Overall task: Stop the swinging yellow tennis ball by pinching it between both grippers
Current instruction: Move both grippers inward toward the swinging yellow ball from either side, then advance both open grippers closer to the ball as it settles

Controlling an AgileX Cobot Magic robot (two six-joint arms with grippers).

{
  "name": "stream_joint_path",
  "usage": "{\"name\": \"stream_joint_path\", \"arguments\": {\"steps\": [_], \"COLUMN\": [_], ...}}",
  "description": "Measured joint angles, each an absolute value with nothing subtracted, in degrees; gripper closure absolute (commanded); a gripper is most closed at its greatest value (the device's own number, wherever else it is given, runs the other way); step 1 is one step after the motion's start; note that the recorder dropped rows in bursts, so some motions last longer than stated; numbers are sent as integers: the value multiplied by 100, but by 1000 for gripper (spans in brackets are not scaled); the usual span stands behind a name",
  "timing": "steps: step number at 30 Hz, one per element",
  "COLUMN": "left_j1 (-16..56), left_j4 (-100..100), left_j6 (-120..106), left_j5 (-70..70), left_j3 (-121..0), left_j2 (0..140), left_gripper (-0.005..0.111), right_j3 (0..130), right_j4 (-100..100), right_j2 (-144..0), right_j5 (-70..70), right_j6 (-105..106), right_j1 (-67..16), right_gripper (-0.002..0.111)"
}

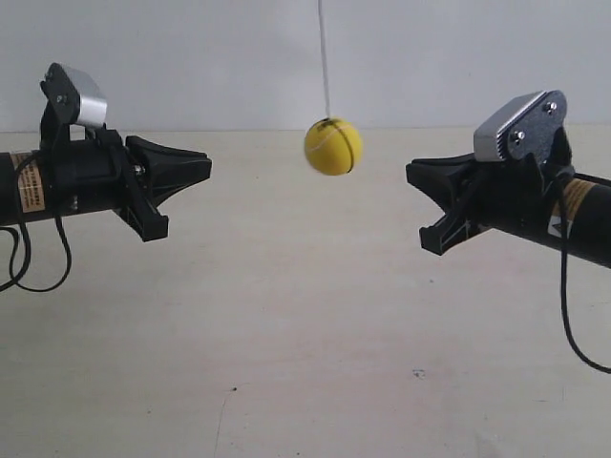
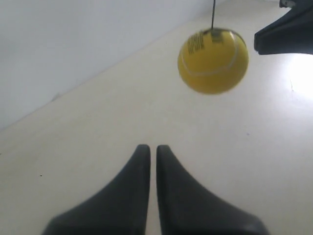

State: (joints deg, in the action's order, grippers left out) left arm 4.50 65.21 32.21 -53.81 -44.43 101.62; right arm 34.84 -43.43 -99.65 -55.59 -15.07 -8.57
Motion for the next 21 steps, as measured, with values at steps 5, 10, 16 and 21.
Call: {"name": "stream_joint_path", "arguments": {"steps": [5, 10, 16, 21], "left_j1": [450, 450, 450, 520], "left_j4": [6521, 6521, 6521, 6521], "left_j6": [3207, 3117, 2978, 2912], "left_j5": [-5428, -5453, -5523, -5562], "left_j3": [-4443, -4443, -4443, -4443], "left_j2": [10173, 10173, 10173, 10173], "left_gripper": [102, 102, 102, 102], "right_j3": [3799, 4049, 4156, 4234], "right_j4": [-4388, -4404, -4466, -4757], "right_j2": [-10381, -10394, -10394, -10394], "right_j5": [-5854, -6051, -6222, -6287], "right_j6": [-1507, -1521, -1613, -1823], "right_j1": [-857, -857, -857, -947], "right_gripper": [108, 108, 108, 108]}}
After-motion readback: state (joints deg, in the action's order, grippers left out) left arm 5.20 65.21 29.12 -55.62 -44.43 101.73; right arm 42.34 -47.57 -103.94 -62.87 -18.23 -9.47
